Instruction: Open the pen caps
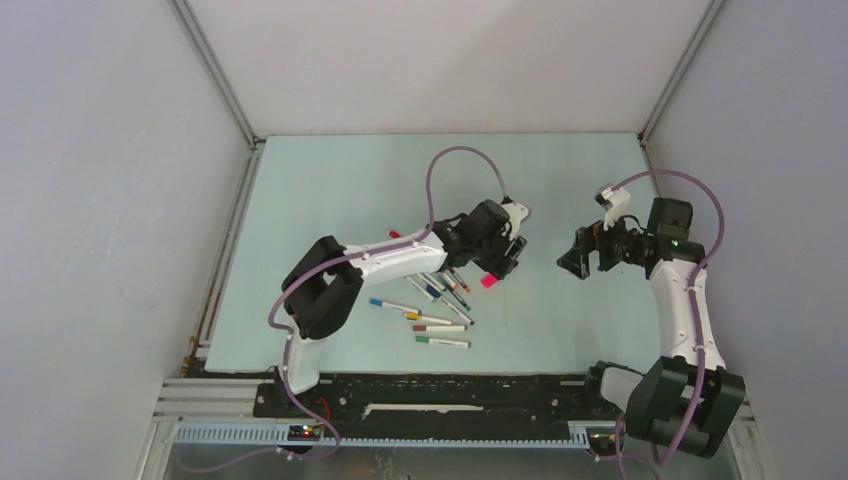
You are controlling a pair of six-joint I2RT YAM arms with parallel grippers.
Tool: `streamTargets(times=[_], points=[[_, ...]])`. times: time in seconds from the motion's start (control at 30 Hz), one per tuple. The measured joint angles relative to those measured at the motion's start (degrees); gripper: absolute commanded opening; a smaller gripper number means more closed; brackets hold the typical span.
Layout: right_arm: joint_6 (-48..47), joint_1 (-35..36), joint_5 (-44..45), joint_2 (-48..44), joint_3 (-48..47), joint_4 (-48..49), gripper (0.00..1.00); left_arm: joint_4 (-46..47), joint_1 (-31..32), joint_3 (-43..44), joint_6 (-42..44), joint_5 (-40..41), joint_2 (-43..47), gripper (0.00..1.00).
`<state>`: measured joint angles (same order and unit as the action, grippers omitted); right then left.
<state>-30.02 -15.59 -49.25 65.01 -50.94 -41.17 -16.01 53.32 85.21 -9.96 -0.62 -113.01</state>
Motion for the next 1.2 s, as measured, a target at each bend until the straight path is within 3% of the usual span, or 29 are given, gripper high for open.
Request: streamTargets(times=[0.47,1.2], points=[[1.60,-0.28,0.17,0.00,0.00,0.61,1.00,-0.98,3.02,0.04,1.01,6.62,-4.44,0.62],[1.60,-0.28,0.17,0.00,0.00,0.59,1.00,-0.72,3.23,0.02,0.96,6.05,-8.28,0.43]])
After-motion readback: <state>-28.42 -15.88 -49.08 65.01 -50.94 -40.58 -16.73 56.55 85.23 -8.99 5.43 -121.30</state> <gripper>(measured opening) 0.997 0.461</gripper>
